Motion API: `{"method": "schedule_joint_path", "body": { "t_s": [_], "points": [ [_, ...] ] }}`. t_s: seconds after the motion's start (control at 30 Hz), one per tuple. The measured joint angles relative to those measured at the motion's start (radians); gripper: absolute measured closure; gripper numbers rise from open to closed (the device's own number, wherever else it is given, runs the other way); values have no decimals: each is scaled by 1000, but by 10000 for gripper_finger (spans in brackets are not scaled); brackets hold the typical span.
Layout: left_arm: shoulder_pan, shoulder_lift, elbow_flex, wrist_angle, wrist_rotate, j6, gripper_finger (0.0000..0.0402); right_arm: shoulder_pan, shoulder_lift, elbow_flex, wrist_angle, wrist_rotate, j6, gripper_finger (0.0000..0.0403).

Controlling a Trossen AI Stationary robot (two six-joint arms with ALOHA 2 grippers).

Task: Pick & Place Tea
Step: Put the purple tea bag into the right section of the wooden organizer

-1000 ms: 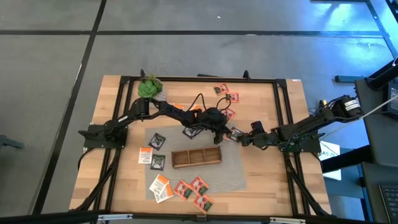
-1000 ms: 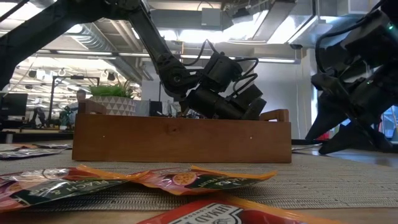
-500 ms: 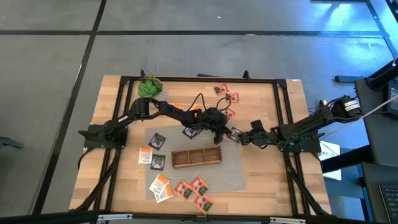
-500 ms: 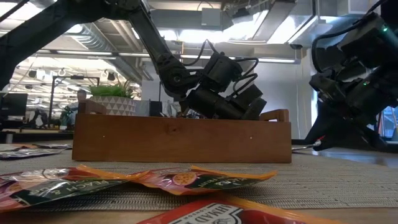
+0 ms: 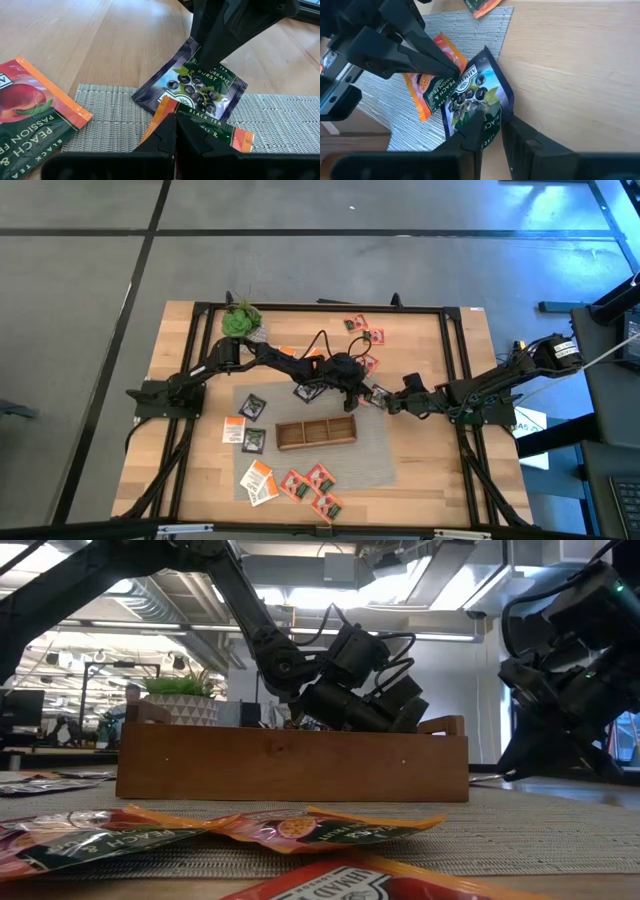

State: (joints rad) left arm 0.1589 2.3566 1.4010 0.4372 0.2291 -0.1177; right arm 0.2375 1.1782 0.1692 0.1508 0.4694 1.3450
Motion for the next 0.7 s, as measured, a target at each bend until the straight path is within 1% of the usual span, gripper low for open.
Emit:
{"method": "schedule_joint_path", "body": {
  "t_s": [0.17, 0.3, 0.4, 0.53, 0.63, 0.7],
  "points": [
    [0, 0, 0, 5, 0, -3, 394, 0, 0, 0, -3, 0, -72, 365],
    [0, -6, 0, 6, -1, -2, 396, 0, -1, 0, -3, -3, -122, 395],
    [1, -17, -1, -7, -2, -1, 397, 0, -1, 5, -7, -26, -149, 396],
    [6, -55, 1, -9, -1, 1, 395, 0, -15, 32, -13, -48, -231, 398],
    [13, -100, 2, -41, 2, 1, 392, 0, -41, 84, -98, -54, -305, 399],
    [16, -131, 2, -87, 2, 1, 391, 0, -64, 142, -223, -55, -356, 400]
  ]
}}
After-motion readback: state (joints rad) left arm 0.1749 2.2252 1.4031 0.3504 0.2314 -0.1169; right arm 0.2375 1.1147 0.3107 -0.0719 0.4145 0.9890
